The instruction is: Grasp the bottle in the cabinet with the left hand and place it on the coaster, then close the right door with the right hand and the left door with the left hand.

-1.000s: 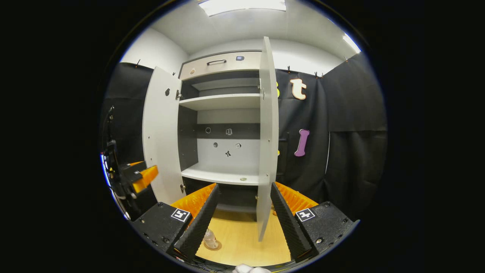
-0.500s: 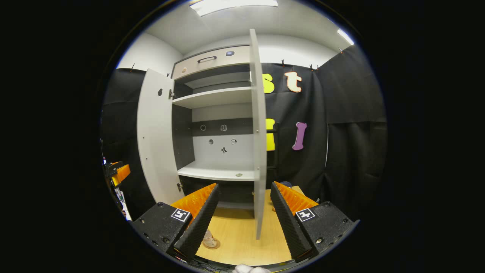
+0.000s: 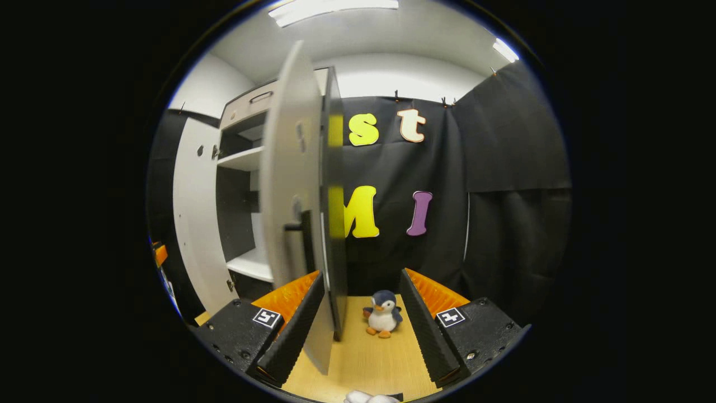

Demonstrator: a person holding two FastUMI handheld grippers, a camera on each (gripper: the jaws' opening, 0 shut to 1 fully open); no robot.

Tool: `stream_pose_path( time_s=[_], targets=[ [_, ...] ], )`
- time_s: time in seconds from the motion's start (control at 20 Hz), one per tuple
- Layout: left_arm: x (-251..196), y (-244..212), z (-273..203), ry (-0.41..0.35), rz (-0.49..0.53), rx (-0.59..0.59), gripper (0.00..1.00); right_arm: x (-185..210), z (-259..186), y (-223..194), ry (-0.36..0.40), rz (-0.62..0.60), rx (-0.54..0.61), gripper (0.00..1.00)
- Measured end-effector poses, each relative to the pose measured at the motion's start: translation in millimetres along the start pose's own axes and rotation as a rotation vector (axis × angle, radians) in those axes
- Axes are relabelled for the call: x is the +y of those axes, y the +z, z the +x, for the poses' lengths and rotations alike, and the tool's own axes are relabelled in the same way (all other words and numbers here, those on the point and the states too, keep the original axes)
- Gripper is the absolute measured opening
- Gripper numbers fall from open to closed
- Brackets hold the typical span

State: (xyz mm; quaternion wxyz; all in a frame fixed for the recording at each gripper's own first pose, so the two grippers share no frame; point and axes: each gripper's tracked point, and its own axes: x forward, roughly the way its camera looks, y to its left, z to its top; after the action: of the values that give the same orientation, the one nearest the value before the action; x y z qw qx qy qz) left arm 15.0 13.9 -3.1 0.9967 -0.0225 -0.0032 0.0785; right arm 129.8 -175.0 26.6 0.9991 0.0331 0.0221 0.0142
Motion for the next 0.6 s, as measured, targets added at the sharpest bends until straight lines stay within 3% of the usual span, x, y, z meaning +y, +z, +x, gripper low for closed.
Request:
stream_pose_path(
  time_s=[0.35,0.6],
  targets=[
    [-33,2,-8,0.107,0.022,0.007,0.96,28,51,5,0.257,-0.008,0.020,0.83],
    [-39,1,-14,0.150,0.025,0.025,0.96,45,57,10,0.363,-0.097,0.025,0.81]
  ],
)
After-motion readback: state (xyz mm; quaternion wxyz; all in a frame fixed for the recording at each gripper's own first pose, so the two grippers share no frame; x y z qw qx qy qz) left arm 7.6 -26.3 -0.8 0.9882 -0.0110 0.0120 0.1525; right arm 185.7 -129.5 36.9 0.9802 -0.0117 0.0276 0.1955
